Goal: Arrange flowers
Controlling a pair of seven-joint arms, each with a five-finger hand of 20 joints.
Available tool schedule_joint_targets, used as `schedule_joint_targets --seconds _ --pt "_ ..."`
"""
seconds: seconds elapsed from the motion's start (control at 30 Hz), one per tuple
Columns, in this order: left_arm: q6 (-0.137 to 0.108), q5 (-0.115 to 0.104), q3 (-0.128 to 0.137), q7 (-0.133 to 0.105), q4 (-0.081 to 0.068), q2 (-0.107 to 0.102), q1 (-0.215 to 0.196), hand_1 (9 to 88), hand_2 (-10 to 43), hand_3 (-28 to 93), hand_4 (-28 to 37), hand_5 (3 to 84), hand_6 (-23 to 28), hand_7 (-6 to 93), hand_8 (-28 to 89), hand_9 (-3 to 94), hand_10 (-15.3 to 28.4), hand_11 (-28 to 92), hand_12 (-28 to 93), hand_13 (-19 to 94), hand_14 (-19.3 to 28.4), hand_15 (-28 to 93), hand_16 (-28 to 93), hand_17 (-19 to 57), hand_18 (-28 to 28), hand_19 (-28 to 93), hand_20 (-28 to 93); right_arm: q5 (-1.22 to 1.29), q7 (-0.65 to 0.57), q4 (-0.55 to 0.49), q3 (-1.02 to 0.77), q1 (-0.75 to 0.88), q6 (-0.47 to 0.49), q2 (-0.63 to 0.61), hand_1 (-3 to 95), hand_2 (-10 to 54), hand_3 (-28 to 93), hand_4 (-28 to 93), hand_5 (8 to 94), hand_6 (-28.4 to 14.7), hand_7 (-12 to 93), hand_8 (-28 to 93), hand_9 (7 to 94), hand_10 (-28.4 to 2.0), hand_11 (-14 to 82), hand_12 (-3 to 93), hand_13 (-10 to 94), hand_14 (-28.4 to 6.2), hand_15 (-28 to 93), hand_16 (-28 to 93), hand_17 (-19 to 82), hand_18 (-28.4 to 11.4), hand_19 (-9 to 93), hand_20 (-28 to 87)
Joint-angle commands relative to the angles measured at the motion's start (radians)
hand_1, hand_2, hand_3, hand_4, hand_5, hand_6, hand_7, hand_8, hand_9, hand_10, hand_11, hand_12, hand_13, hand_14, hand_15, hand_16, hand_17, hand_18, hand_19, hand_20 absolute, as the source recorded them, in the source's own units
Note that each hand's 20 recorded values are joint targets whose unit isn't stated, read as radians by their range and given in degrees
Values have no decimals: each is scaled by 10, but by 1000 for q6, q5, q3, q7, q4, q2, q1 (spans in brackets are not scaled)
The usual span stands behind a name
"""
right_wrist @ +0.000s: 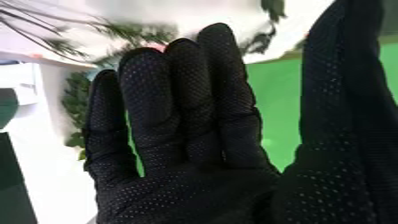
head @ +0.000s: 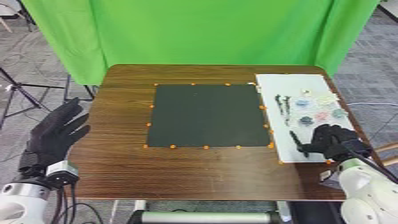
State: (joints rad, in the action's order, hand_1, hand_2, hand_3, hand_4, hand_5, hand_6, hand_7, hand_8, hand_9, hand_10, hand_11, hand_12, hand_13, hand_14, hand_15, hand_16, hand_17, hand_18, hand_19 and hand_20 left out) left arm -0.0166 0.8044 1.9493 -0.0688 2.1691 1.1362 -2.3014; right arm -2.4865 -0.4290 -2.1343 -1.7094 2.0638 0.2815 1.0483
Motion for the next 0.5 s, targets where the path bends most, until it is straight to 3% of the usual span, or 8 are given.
schedule_joint_targets --seconds 0.03,0.33,0.47,0.5 --pt "2 0 1 5 3 1 -16 235 -43 696 -283 248 19 238 -117 192 96 168 180 159 119 220 57 -99 182 394 95 -26 -24 17 14 24 21 5 418 -95 438 -283 527 7 481 -204 531 -126 536 363 504 -110 731 246 177 -177 688 391" --pt "-2 3 -1 6 5 5 -18 234 -43 698 -283 248 19 238 -117 193 96 170 179 159 118 222 57 -99 182 394 95 -58 -46 47 78 10 54 7 404 -95 477 -283 519 6 477 -205 525 -127 539 359 498 -111 732 237 175 -177 686 390" --pt "-3 1 3 6 7 7 -23 234 -43 696 -283 249 20 236 -116 193 96 171 179 159 119 220 56 -99 182 394 95 -80 -80 65 119 -2 34 5 376 -95 672 -283 539 16 552 -206 552 -110 596 387 532 -99 759 244 197 -174 707 393" --pt "-4 2 3 7 8 7 -24 234 -43 697 -283 250 21 236 -116 193 96 171 178 159 119 221 56 -99 182 394 95 -83 -84 69 126 -3 28 6 381 -95 678 -283 542 14 557 -139 561 -109 604 401 540 -99 767 252 201 -174 712 393"
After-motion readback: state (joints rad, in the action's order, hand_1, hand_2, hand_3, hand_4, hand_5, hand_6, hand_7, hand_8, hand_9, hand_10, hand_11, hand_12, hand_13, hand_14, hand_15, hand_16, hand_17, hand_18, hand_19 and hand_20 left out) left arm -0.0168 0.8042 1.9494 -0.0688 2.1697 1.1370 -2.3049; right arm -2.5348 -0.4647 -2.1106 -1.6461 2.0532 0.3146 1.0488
